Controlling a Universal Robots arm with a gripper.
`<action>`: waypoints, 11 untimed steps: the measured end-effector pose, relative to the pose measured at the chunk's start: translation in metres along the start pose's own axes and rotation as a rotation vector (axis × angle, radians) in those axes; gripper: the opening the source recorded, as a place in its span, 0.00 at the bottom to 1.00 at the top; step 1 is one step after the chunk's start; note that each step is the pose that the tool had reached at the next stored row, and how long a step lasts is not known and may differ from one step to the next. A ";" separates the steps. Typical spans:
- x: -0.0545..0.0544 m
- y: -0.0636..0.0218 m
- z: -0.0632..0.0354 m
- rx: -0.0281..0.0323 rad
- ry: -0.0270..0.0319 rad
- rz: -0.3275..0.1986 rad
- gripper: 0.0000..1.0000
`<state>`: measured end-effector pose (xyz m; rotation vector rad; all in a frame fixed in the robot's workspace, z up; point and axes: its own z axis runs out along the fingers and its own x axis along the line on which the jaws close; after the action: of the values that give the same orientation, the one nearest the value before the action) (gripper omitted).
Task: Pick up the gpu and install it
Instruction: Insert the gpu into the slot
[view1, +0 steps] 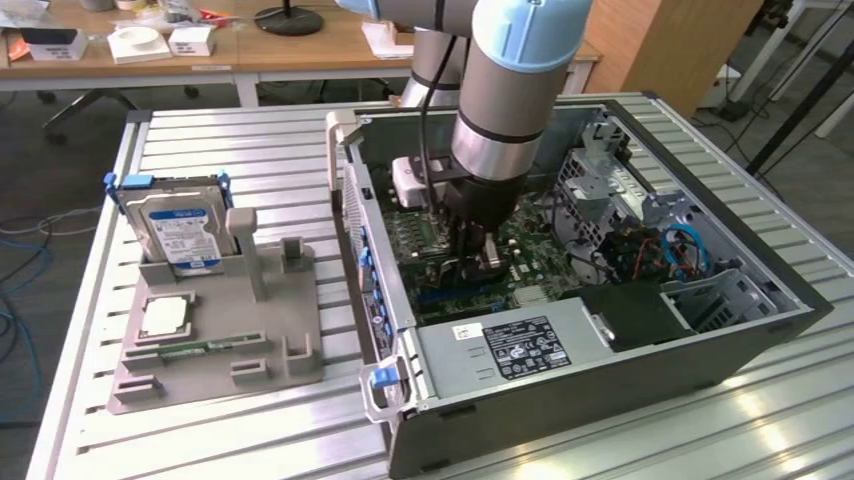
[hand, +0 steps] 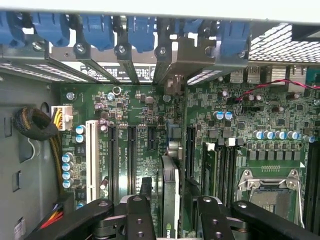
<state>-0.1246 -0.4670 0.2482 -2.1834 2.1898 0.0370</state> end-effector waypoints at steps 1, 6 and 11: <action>0.000 0.0000 -0.0015 0.0000 0.0000 0.000 0.40; -0.001 -0.0002 -0.0111 0.0000 0.0000 0.000 0.40; -0.001 -0.0004 -0.0226 0.0000 0.0000 0.000 0.40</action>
<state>-0.1246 -0.4670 0.2708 -2.1834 2.1899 0.0370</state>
